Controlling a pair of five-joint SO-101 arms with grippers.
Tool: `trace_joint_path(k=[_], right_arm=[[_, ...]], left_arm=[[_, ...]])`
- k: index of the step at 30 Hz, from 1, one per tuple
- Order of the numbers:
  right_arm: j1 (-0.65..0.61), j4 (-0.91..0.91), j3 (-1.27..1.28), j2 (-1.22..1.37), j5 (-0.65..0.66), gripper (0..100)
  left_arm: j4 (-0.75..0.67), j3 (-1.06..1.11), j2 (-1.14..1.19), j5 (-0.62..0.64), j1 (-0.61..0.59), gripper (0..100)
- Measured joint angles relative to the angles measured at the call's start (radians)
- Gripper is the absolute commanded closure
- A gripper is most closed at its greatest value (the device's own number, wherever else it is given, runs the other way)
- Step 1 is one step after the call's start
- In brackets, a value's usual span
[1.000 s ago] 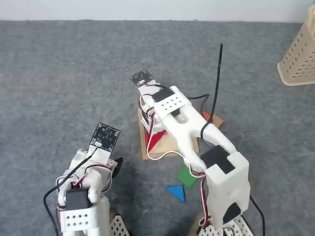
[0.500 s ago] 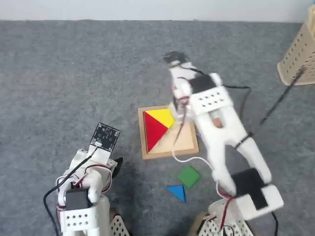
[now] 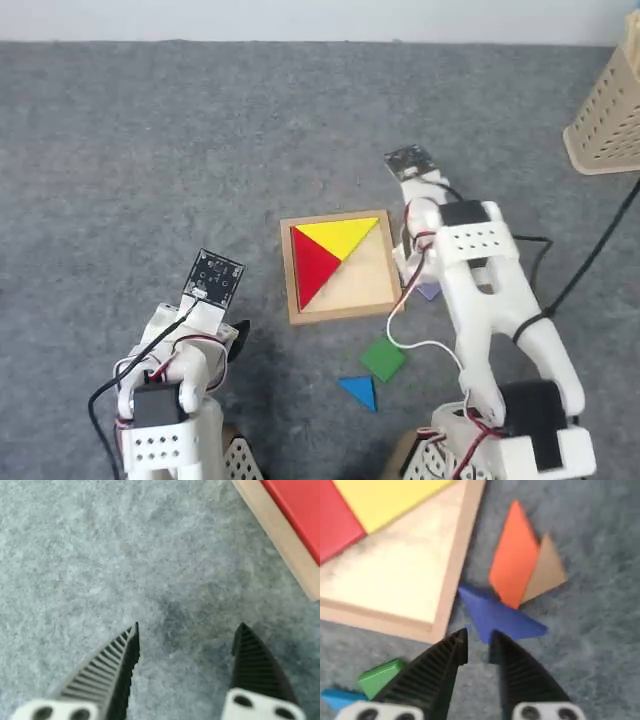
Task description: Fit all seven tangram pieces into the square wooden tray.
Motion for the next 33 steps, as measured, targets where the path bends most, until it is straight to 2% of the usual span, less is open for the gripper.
trace_joint_path(k=[4, 17, 33], right_arm=[[0.023, -0.003, -0.08, 0.049, 0.026, 82.7], [0.015, -0.008, -0.42, 0.528, 0.031, 82.6], [0.051, 0.048, -0.638, 0.709, 0.029, 82.5]], left_arm=[[0.0, 0.0, 0.0, 0.0, 0.0, 72], [0.0, 0.0, 0.0, 0.0, 0.0, 72], [0.0, 0.0, 0.0, 0.0, 0.0, 72]])
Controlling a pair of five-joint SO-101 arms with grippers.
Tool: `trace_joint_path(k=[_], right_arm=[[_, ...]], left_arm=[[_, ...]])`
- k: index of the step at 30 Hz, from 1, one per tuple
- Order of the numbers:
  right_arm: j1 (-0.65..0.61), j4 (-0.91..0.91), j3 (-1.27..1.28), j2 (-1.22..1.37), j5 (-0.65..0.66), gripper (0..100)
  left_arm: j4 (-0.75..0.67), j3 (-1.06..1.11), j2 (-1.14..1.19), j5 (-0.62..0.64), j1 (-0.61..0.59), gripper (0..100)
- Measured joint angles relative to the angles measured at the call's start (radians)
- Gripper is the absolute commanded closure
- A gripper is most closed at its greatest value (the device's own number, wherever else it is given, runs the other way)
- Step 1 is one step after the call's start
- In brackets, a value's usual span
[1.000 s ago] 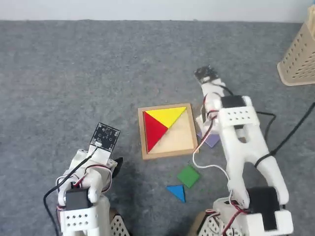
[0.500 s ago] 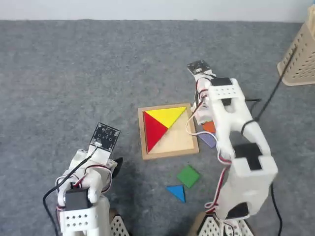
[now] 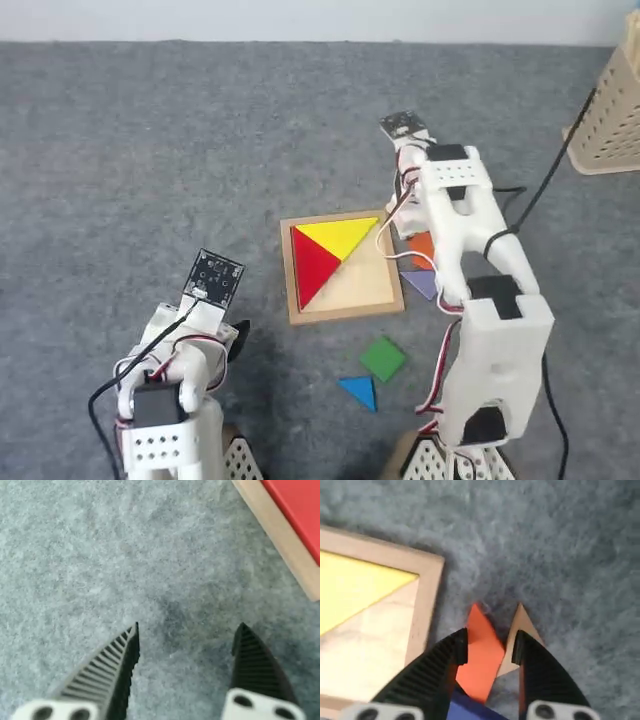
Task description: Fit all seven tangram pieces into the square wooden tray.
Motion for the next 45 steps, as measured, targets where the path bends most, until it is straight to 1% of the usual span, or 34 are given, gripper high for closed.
trace_joint_path(k=[14, 19, 23, 26, 31, 34, 38, 45], right_arm=[[0.118, 0.02, -0.064, 0.035, 0.002, 82.7], [0.144, 0.094, -0.097, 0.017, -0.061, 82.5], [0.157, 0.117, -0.057, -0.084, -0.087, 82.5], [0.132, 0.086, 0.04, -0.18, -0.092, 82.5], [0.023, -0.072, 0.279, -0.298, -0.094, 82.4], [-0.015, -0.167, 0.379, -0.316, -0.094, 77.6], [-0.052, -0.206, 0.39, -0.316, -0.094, 69.4], [-0.064, -0.209, 0.353, -0.192, -0.094, 69.5]], left_arm=[[0.0, 0.0, 0.0, 0.0, 0.0, 72], [0.0, 0.0, 0.0, 0.0, 0.0, 72], [0.0, 0.0, 0.0, 0.0, 0.0, 72], [0.0, 0.0, 0.0, 0.0, 0.0, 72], [0.0, 0.0, 0.0, 0.0, 0.0, 72], [0.0, 0.0, 0.0, 0.0, 0.0, 72], [0.0, 0.0, 0.0, 0.0, 0.0, 72], [0.0, 0.0, 0.0, 0.0, 0.0, 72]])
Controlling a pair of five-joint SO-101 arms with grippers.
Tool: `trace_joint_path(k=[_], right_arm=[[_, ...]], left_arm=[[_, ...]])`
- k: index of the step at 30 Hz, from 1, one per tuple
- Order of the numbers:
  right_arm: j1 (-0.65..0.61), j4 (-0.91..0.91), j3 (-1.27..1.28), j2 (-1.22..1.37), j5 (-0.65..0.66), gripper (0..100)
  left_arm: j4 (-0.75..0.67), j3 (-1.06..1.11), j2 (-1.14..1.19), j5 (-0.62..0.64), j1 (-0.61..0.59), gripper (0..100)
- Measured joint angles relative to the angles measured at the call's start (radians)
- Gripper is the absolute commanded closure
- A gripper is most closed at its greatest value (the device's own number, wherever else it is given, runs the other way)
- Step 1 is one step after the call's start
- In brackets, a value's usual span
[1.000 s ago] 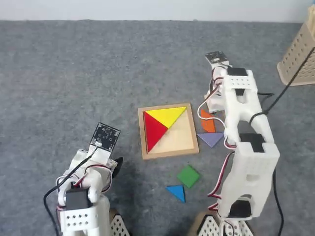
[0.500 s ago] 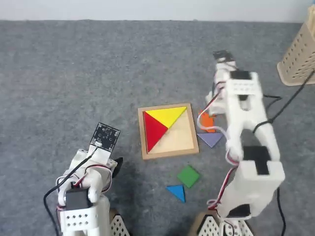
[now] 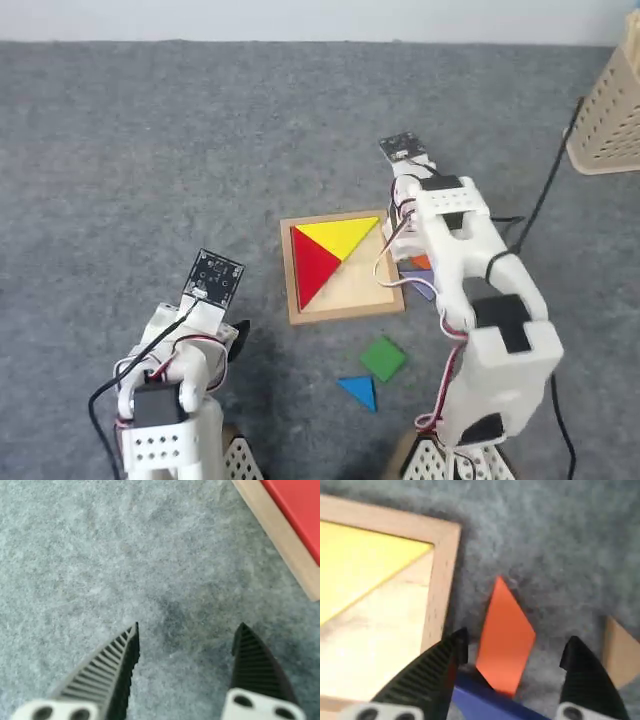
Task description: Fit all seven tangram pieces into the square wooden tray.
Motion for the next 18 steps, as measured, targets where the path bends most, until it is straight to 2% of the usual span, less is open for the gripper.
trace_joint_path(k=[9, 13, 18], right_arm=[[0.034, 0.074, -0.147, 0.095, -0.029, 96.9], [0.069, 0.077, -0.181, 0.1, -0.048, 98.9], [0.044, 0.133, -0.238, 0.068, -0.057, 98.9]], left_arm=[[0.0, 0.0, 0.0, 0.0, 0.0, 72], [0.0, 0.0, 0.0, 0.0, 0.0, 72], [0.0, 0.0, 0.0, 0.0, 0.0, 72]])
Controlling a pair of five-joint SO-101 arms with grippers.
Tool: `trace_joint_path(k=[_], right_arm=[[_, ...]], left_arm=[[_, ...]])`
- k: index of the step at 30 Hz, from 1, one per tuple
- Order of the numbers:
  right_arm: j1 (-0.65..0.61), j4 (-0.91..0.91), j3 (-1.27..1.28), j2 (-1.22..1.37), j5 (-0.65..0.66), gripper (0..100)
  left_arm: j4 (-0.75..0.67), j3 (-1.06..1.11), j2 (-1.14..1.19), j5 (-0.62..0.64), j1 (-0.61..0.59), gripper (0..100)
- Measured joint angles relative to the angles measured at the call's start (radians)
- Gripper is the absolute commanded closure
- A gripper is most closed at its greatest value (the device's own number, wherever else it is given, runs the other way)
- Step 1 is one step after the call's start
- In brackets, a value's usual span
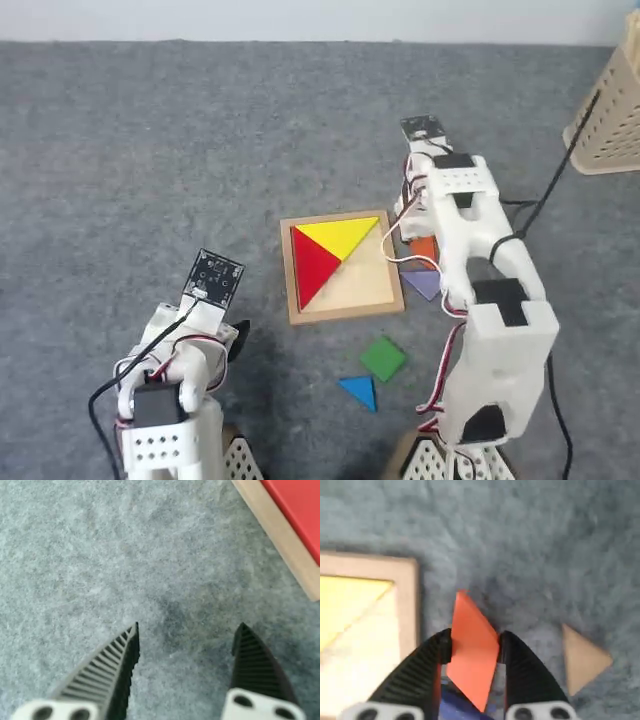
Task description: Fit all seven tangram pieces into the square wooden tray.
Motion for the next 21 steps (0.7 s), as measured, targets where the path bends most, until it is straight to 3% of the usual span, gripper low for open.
trace_joint_path(k=[11, 21], right_arm=[[-0.287, 0.081, 0.043, -0.278, -0.041, 99.0], [-0.368, -0.196, 0.445, -0.473, 0.304, 98.9]], left_arm=[[0.0, 0.0, 0.0, 0.0, 0.0, 72], [0.0, 0.0, 0.0, 0.0, 0.0, 72]])
